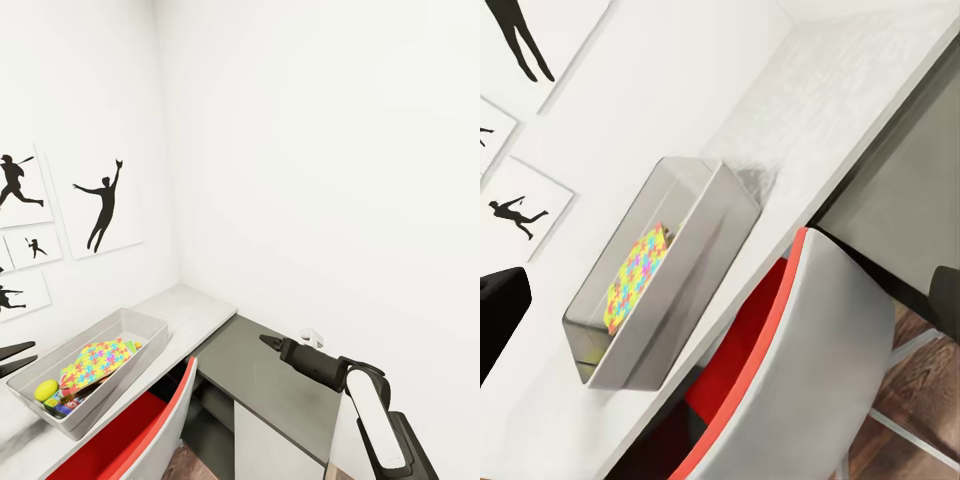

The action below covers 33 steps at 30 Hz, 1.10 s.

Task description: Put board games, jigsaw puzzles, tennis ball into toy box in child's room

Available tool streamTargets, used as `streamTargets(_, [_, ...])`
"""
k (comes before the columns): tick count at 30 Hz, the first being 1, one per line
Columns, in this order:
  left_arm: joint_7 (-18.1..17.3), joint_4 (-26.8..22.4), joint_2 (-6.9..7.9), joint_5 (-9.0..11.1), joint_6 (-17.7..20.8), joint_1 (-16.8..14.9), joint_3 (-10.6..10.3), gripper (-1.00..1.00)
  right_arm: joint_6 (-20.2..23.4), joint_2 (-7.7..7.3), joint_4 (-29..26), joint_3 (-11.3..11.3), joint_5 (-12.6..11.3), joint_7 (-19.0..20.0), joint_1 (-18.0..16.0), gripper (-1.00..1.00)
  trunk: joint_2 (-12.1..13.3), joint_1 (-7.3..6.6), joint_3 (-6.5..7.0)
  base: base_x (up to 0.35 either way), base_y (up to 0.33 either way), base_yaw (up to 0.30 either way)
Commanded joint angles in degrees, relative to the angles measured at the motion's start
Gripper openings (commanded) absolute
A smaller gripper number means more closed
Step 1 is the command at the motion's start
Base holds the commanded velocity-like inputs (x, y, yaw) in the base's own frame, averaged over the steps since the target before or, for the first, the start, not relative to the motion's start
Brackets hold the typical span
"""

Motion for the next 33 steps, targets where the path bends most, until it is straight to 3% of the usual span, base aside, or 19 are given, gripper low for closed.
streamTargets(1, [-0.2, 0.0, 0.0, -0.1, 0.7, 0.0, 0.0, 1.0, 0.2, 0.03, 0.0, -0.1, 0.2, 0.2, 0.0, 1.0, 0.0, 0.02, -0.03, 0.0, 0.0, 0.0])
streamTargets(33, [-0.2, -0.4, 0.1, -0.2, 1.0, -0.1, -0.1, 1.0, 0.3, 0.03, 0.2, -0.9, 0.1, 0.2, 0.0, 1.0, 0.0, 0.02, -0.03, -0.034, 0.0, 0.0])
